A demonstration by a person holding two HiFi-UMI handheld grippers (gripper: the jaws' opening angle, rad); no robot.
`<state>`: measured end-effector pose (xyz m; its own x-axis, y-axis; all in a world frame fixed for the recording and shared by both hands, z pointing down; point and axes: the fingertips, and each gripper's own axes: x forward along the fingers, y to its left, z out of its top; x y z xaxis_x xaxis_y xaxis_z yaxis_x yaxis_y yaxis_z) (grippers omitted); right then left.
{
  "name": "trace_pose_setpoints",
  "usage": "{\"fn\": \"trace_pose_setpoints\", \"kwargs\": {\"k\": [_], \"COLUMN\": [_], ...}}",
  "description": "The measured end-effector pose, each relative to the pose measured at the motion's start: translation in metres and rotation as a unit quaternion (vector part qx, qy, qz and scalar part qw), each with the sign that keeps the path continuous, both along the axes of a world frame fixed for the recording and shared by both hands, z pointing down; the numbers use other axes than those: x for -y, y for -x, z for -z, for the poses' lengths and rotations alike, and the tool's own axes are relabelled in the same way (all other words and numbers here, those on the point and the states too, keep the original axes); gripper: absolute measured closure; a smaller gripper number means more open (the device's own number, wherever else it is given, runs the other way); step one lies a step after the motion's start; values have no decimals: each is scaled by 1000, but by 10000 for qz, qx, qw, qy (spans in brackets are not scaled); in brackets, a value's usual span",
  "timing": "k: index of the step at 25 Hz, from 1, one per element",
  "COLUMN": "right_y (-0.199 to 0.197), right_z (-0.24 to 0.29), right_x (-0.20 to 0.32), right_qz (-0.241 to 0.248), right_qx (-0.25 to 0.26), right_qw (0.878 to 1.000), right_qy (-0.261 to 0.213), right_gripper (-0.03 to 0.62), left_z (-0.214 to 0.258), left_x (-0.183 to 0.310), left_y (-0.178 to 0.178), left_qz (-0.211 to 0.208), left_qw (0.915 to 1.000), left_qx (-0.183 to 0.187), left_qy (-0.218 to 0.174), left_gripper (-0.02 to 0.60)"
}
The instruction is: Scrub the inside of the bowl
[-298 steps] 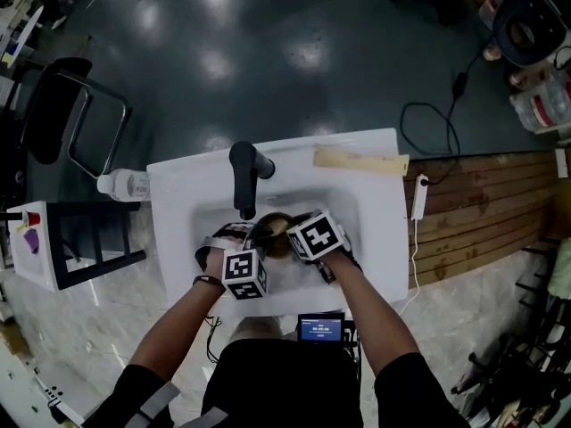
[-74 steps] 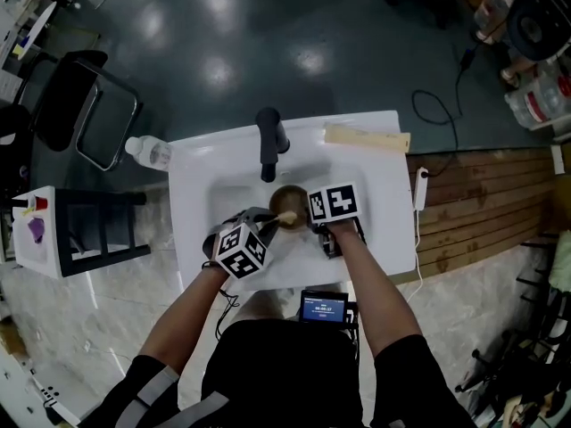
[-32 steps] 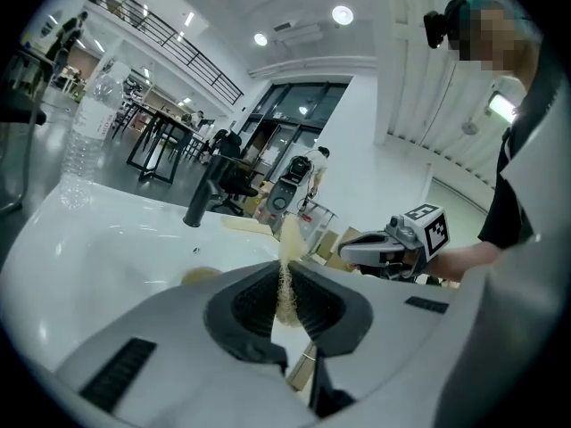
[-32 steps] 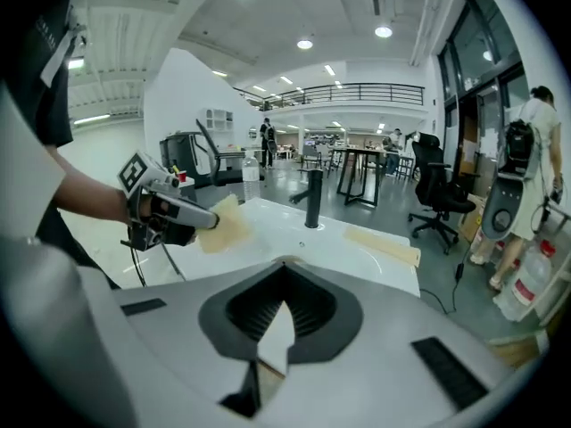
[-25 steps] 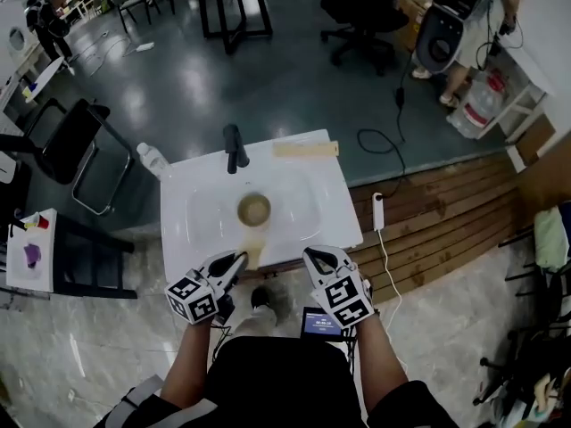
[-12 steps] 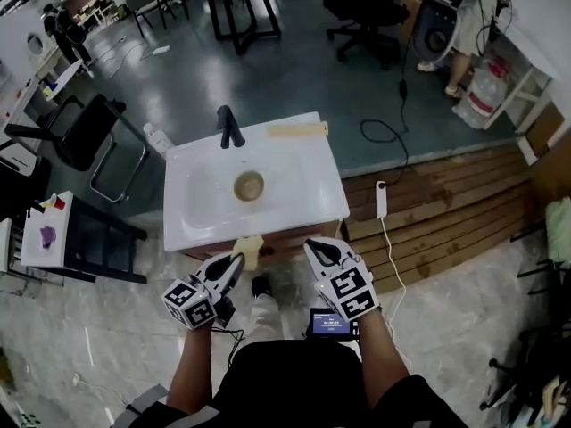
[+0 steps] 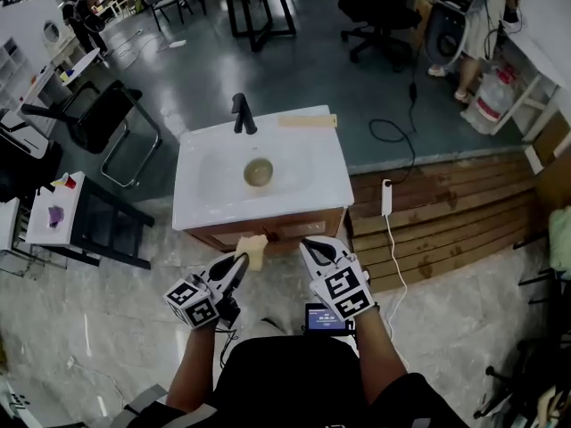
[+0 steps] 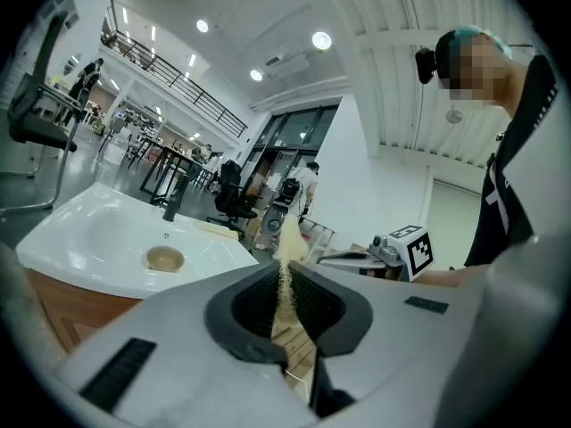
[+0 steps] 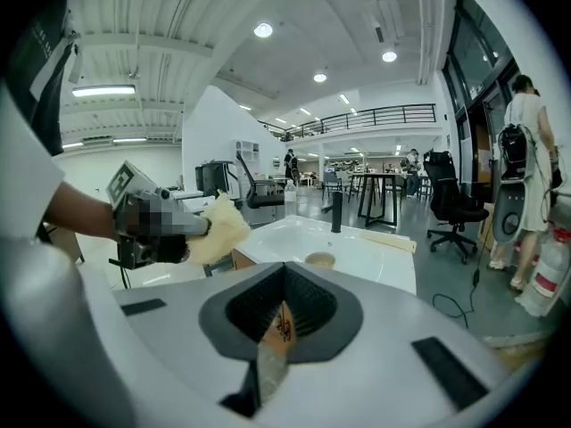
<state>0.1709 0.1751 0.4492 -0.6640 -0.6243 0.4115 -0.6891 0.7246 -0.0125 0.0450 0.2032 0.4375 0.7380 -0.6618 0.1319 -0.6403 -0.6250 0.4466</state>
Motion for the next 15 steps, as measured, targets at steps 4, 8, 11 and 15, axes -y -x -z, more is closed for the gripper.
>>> {"fn": "trace_pose_setpoints", "kwargs": {"k": [4,8,11,15], "right_y": [13,22,25,28], "right_z": [12,14,12,12], "right_x": [-4,-9,-14,-17], "right_qz": [66,131,143,166], "right_qx": [8,-34,-72,-97], "right_qw": [9999,9998,9998,9997], "right_qy": [-113,-160,-151,-162], "right_gripper": [585,585,585,585], "left_z": [11,15,14,14], "left_x": [-4,-8,-12,-14], "left_y": [4,16,23,25], "left_qz": [115,276,352,326], "left_qw": [9997,9991,9986,9986], "left_qx": [-210,-274,-380,-382], "left_qy": [-70,-151,-112,-138], "left_gripper": [561,561,561,561]}}
